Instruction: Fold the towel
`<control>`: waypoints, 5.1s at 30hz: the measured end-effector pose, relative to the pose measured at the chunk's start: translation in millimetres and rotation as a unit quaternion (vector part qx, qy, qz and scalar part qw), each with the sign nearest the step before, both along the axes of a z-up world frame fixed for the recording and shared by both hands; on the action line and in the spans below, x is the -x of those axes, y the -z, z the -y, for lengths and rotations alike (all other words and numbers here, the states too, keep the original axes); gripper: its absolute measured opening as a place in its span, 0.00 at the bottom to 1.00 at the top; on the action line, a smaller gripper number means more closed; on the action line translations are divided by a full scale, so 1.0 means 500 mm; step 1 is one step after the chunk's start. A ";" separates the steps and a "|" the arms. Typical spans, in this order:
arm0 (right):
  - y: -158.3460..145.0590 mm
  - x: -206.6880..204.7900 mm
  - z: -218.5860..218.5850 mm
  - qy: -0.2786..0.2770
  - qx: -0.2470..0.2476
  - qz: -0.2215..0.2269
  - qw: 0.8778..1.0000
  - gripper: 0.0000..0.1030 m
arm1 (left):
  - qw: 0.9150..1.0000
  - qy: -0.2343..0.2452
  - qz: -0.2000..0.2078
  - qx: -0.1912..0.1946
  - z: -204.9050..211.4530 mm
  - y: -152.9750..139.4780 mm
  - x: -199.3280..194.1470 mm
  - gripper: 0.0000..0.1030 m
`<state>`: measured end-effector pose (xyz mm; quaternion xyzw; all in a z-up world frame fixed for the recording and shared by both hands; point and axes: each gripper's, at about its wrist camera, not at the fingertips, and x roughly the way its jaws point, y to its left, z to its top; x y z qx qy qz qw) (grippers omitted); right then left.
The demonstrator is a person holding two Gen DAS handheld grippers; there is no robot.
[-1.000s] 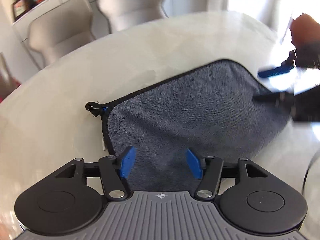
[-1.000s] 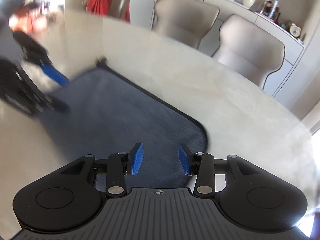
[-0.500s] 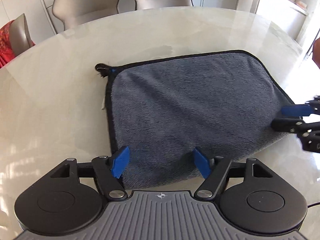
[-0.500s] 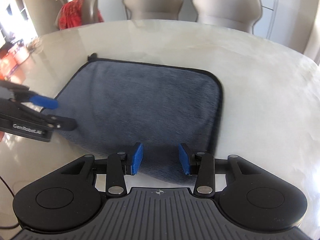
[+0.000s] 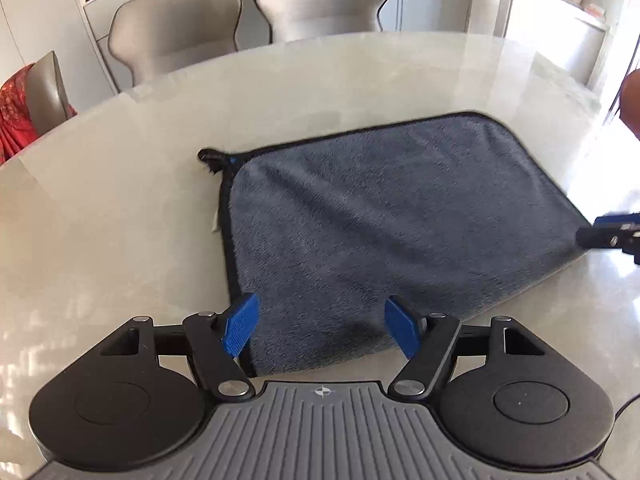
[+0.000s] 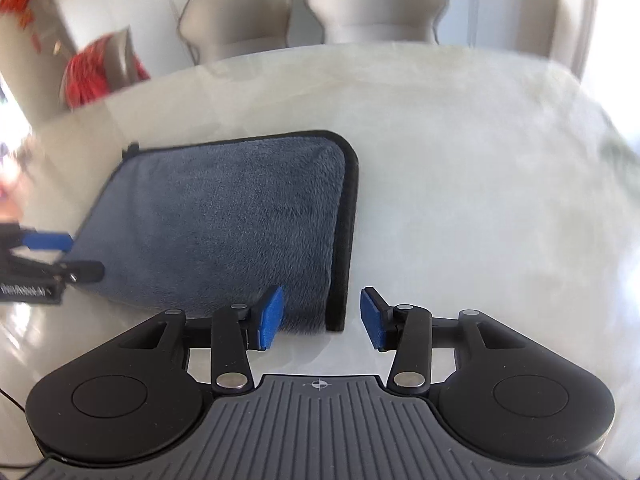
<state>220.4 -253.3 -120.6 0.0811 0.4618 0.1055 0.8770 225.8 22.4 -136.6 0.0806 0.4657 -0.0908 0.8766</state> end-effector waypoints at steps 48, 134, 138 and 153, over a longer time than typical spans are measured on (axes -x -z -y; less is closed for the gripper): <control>0.108 -0.214 0.106 -0.053 -0.319 -0.019 0.946 0.17 | 0.999 0.017 -0.017 -0.025 0.011 0.023 -0.057 0.77; -0.006 -0.114 -0.368 -0.262 -0.068 -0.041 0.962 0.34 | 0.999 0.044 -0.010 0.028 -0.183 0.011 -0.001 0.79; -0.009 -0.107 -0.366 -0.280 -0.058 -0.037 0.957 0.34 | 0.998 0.048 -0.006 0.026 -0.185 0.003 0.003 0.79; -0.008 -0.076 -0.340 -0.294 -0.077 -0.045 0.952 0.35 | 0.995 0.023 -0.037 0.095 -0.209 -0.009 -0.072 0.79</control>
